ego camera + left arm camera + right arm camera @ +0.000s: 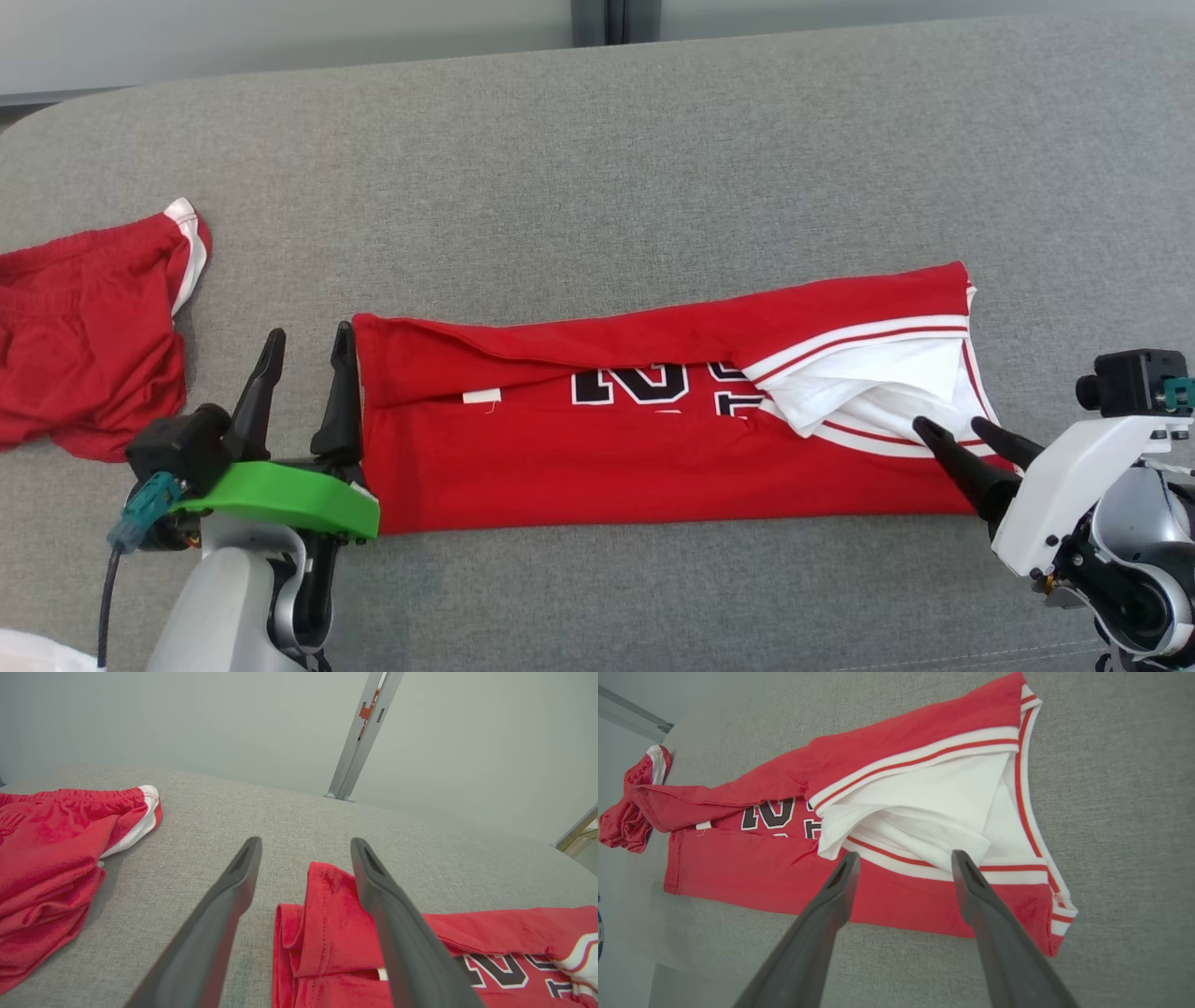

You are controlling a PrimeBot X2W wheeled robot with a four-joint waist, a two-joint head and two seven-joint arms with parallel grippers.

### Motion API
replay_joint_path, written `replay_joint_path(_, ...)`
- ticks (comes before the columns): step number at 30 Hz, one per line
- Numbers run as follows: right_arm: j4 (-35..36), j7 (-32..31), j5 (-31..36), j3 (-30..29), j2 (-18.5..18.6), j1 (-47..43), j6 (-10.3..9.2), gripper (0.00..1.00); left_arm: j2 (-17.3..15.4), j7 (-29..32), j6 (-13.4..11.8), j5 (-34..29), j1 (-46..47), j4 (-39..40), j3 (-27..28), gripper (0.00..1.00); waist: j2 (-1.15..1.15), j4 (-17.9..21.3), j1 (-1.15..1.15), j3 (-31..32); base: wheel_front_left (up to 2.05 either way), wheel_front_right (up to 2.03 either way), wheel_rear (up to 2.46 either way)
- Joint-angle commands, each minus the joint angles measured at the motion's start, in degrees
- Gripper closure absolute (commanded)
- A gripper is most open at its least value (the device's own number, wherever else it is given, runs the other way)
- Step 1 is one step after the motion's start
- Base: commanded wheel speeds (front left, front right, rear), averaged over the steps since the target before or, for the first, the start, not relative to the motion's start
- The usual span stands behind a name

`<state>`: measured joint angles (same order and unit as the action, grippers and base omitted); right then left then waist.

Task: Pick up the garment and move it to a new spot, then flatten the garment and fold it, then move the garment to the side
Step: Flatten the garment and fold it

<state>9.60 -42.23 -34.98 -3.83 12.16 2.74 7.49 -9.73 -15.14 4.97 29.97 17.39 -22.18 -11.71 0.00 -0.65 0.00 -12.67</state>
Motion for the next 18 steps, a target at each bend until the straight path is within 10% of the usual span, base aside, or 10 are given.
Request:
replay_joint_path(1, 0.3, 0.5, 1.3, -1.2, -0.7, 0.3, -0.01, 0.0, 0.7, 0.0, 0.6, -0.7, -1.9, 1.6, 1.8, 0.0, 0.0, -0.1, 0.0, 0.9, 0.0, 0.0, 0.0)
replay_joint_path(18, -17.4, 2.6, 16.7, -12.2, -7.1, 12.5, -0.01, 0.0, 3.5, 0.0, 2.6, -5.6, -14.8, 16.2, 8.0, 0.0, 0.0, -1.8, 0.0, 4.5, 0.0, 0.0, 0.0)
